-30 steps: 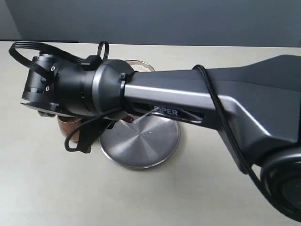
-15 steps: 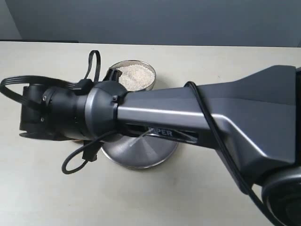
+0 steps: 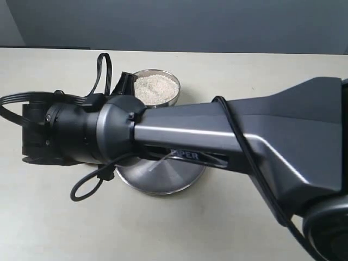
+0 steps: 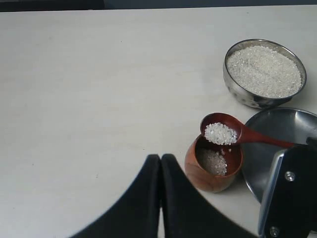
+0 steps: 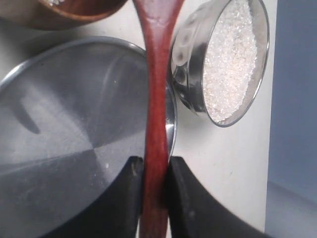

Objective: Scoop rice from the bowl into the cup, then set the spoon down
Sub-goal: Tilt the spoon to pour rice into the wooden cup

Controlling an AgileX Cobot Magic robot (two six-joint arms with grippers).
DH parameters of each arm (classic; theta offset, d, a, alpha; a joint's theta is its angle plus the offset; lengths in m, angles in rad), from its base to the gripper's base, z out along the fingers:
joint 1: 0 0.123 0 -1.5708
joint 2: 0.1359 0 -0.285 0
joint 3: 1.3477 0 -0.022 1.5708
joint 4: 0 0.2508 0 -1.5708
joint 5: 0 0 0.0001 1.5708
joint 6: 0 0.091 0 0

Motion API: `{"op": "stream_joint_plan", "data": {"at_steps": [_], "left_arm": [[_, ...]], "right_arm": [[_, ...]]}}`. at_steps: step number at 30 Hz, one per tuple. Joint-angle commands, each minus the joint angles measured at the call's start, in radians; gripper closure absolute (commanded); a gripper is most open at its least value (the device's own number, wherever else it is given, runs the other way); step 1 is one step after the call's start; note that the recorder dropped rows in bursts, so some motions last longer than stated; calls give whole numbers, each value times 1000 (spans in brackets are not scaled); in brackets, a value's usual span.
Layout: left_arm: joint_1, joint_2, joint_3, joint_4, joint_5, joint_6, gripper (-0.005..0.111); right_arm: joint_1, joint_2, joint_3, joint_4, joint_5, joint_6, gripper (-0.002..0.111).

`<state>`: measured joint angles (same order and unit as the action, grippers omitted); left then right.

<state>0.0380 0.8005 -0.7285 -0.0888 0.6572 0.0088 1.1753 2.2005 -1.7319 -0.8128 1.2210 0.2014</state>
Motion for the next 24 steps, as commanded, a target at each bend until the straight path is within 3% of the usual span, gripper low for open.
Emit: {"op": "stream_joint_plan", "data": {"at_steps": [1, 24], "left_arm": [[2, 2, 1, 1, -4, -1, 106], [2, 2, 1, 1, -6, 1, 106]], "right_arm": [[0, -9, 3, -17, 0, 5, 109], [-1, 41, 3, -36, 0, -19, 109]]}}
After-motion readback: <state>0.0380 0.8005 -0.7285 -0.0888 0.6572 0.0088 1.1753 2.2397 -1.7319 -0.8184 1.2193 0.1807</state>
